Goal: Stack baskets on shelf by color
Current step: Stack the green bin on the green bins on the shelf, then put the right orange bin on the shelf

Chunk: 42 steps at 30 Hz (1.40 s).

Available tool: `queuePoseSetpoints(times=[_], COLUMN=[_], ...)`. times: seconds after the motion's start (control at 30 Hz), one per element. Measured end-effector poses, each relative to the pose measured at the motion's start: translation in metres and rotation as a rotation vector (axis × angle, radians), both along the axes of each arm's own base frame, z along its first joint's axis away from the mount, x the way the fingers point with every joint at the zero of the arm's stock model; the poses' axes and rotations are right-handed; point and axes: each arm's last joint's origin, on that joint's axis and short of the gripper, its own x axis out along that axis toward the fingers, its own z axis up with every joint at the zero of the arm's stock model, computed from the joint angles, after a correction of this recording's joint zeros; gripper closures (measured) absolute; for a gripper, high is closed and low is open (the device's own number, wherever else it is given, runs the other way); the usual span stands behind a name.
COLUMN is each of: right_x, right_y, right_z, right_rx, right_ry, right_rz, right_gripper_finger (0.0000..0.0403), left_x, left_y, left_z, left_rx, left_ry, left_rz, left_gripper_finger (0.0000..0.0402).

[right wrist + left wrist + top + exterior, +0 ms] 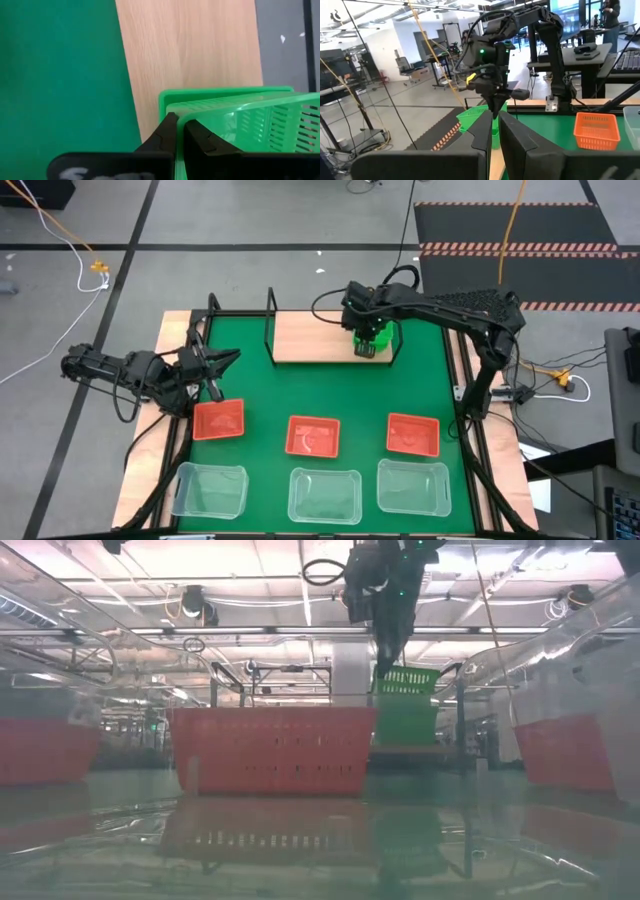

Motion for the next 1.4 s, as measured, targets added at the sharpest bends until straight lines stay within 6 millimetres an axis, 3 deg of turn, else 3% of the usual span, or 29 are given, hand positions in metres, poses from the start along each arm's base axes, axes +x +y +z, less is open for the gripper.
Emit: queuePoseSetpoints(times=[0.2,0.4,0.7,0.87,1.07,1.17,1.27,1.4], right_x=[-0.003,-0.004,-0.004,-0.009,-0.021,-0.032,-0.045,-0.051], right_y=[0.002,0.004,0.005,0.010,0.030,0.051,0.078,0.119], right_z=[-0.007,-0.032,-0.029,-0.005,0.049,0.079,0.100,0.095], right_rx=[0.005,0.027,0.015,-0.042,-0.139,-0.140,-0.050,0.069], right_ry=[-0.019,0.004,-0.029,-0.146,-0.433,-0.599,-0.704,-0.737], right_rz=[0.004,0.005,0.009,0.017,0.012,0.001,0.108,0.208], right_gripper_finger=[0.0402,0.0396,0.0315,0.0278,0.0257,0.0255,0.0257,0.0266], left_x=[0.000,0.000,0.000,0.000,0.000,0.000,0.000,0.000], left_y=[0.000,0.000,0.000,0.000,0.000,0.000,0.000,0.000], left_z=[0.001,0.000,0.000,0.000,0.000,0.000,0.000,0.001], left_rx=[-0.007,-0.012,-0.012,-0.014,-0.015,-0.015,-0.015,-0.009], left_ry=[-0.008,-0.009,-0.010,-0.011,-0.011,-0.011,-0.011,-0.010], left_rz=[0.000,-0.001,-0.001,-0.001,-0.001,-0.001,-0.001,0.000], left_gripper_finger=[0.0364,0.0364,0.0364,0.0364,0.0364,0.0364,0.0364,0.0364])
